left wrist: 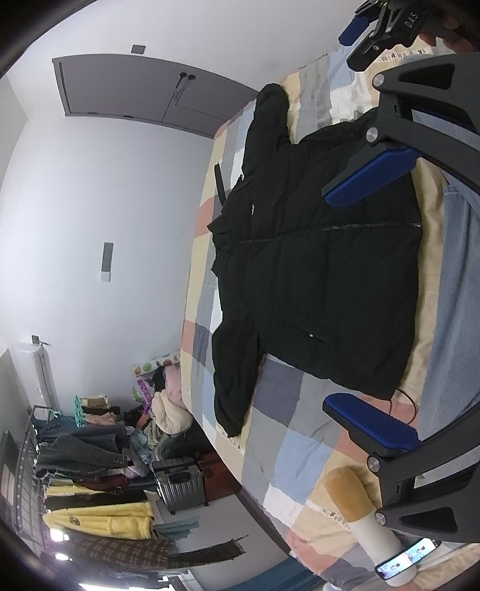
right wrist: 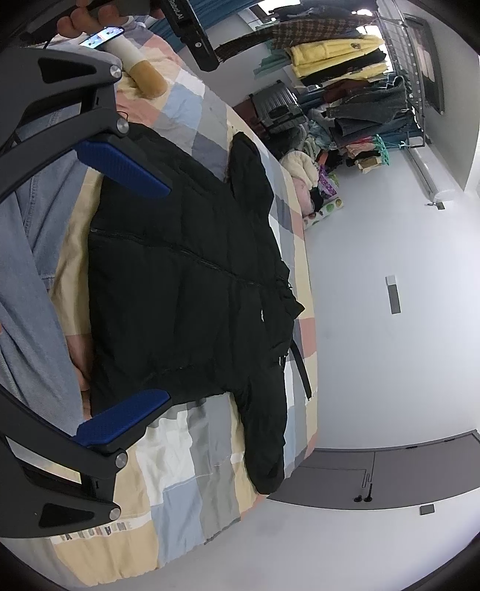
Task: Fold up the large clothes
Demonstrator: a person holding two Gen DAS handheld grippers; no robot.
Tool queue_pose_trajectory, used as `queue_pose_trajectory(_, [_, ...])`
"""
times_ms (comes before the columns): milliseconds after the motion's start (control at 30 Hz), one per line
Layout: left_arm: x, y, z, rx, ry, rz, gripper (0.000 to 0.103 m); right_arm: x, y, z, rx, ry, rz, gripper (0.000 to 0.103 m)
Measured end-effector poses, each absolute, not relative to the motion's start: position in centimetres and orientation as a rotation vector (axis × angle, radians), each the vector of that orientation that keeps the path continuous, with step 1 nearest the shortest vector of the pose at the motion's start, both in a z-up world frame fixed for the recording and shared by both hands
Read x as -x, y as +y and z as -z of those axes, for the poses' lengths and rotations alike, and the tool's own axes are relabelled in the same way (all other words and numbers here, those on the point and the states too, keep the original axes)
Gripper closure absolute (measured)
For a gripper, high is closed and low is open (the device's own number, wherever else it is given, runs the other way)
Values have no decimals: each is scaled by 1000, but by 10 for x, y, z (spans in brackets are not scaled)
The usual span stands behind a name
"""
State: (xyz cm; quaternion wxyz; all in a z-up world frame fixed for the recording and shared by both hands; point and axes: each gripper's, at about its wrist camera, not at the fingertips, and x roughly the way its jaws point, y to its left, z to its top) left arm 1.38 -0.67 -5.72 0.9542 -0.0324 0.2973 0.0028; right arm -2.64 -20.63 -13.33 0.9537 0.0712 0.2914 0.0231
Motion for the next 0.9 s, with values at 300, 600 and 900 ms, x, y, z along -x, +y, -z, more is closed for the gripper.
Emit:
queue_pose_trajectory(300, [-33, -14, 48, 50, 578, 12, 1, 4, -239, 114, -157, 522, -1, 0])
queue_pose_trajectory(600, [-58, -25, 53, 59, 591, 36, 1, -28, -286, 89, -148, 393, 79, 0])
queue_pose_trajectory(900, [-100, -25, 58, 97, 562, 57, 1, -84, -335, 78, -118, 330, 115, 0])
